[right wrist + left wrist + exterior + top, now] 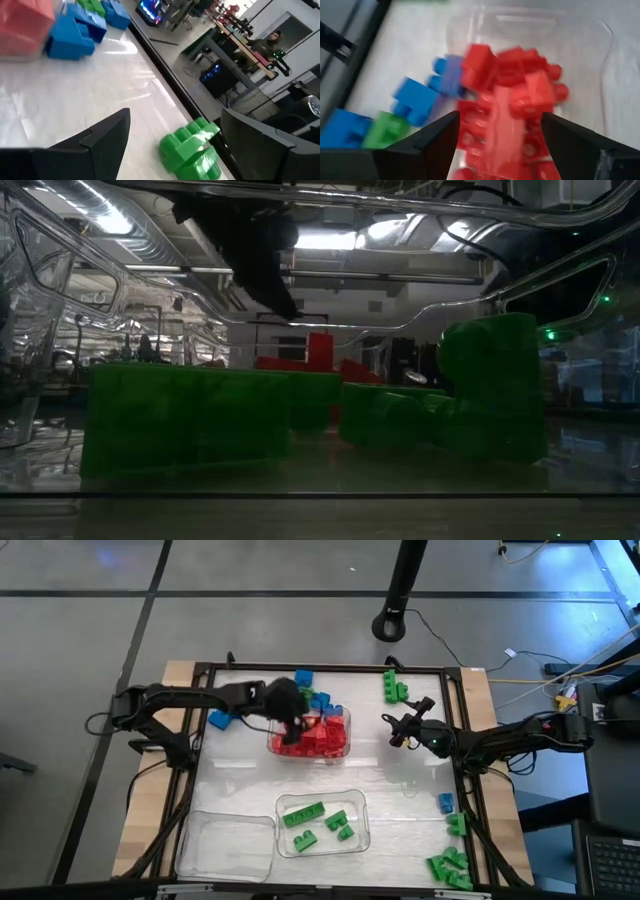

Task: Sort blocks
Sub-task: Adjust the top right transparent bin

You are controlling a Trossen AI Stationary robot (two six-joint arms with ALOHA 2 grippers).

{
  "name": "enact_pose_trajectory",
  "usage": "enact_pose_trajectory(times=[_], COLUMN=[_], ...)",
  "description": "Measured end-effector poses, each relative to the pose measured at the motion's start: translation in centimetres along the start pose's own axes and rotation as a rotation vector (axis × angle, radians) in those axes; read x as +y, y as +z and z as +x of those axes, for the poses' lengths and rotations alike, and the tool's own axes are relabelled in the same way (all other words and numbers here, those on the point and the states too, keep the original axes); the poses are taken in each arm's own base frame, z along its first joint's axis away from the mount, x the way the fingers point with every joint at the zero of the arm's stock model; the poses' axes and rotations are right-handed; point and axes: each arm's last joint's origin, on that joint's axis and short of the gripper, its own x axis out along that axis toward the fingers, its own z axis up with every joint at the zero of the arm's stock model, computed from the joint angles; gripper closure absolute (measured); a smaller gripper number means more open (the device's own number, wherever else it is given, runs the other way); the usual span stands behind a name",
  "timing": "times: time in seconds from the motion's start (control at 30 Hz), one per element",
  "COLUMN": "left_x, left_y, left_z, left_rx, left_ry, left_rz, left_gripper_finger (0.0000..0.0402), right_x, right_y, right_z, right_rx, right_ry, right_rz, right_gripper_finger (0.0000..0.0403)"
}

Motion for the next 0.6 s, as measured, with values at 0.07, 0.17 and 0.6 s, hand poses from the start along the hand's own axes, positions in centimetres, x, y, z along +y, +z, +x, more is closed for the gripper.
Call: enact_pose_trajectory(times=[0.07,0.17,0.6], left_x=[-0.4,-0.4,-0.6], left_y=[-0.6,-1.2,-3.9], left_z=[0.4,0.6,0.3], left_rx=[0.020,0.047,0.333], left_ry=[0.004,0.020,0.029], left_rz=[-0.019,-0.062,-0.157], left_gripper_finger=[0.0133,0.0133,0.0133], right_x=[0.0,0.0,0.3], right_y=[0.2,0.3,0.0], right_z=[0.0,0.0,0.0], right_rx=[-0.021,-0.040,-0.037], right_ry=[0.008,0.041,0.109], right_rz=[0.014,0.018,-0.006], right_gripper_finger=[0.0091,0.0091,0.0091])
